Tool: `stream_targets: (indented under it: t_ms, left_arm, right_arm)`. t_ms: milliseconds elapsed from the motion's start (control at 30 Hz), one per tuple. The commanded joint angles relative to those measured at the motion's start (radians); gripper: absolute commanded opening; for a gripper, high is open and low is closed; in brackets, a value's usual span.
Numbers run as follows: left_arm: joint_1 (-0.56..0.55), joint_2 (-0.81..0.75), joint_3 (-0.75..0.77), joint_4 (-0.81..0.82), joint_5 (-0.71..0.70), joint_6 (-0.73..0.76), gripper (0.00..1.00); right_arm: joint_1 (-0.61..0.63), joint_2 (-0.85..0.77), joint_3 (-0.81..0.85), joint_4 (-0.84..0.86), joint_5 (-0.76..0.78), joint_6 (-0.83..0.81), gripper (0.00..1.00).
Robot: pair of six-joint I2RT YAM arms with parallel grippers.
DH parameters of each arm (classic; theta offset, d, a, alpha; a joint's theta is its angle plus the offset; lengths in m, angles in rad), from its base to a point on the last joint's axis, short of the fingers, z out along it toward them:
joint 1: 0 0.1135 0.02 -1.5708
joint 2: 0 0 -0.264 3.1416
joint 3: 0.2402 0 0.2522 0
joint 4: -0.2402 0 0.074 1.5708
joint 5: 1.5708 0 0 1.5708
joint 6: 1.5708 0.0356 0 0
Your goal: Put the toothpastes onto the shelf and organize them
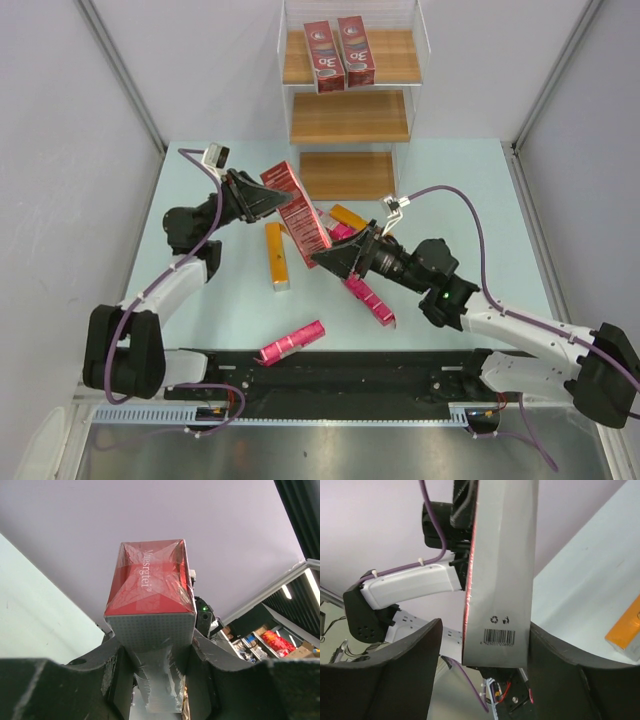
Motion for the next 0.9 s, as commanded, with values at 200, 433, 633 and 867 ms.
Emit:
stream_targets:
  t_ms: [200, 433, 633, 867]
  left_arm:
    - [0.002, 0.023, -0.022, 0.211, -0.037, -0.101, 0.44]
    - [0.002, 0.013, -0.018, 0.198, -0.028, -0.069, 0.99]
    - [0.004, -0.081, 0.001, -0.137, -0.019, 0.186, 1.00]
    - [0.004, -0.306, 0.201, -1.149, -0.360, 0.856, 1.00]
  right_arm:
    - [0.018, 0.008, -0.003, 0.145, -0.028, 0.005, 0.34]
    - [0.009, -0.064, -0.002, 0.051, 0.053, -0.017, 0.23]
    - [-0.041, -0.102, -0.003, -0.004, 0.062, 0.003, 0.20]
    - [-0.129, -0.177, -0.003, -0.117, 0.062, 0.011, 0.18]
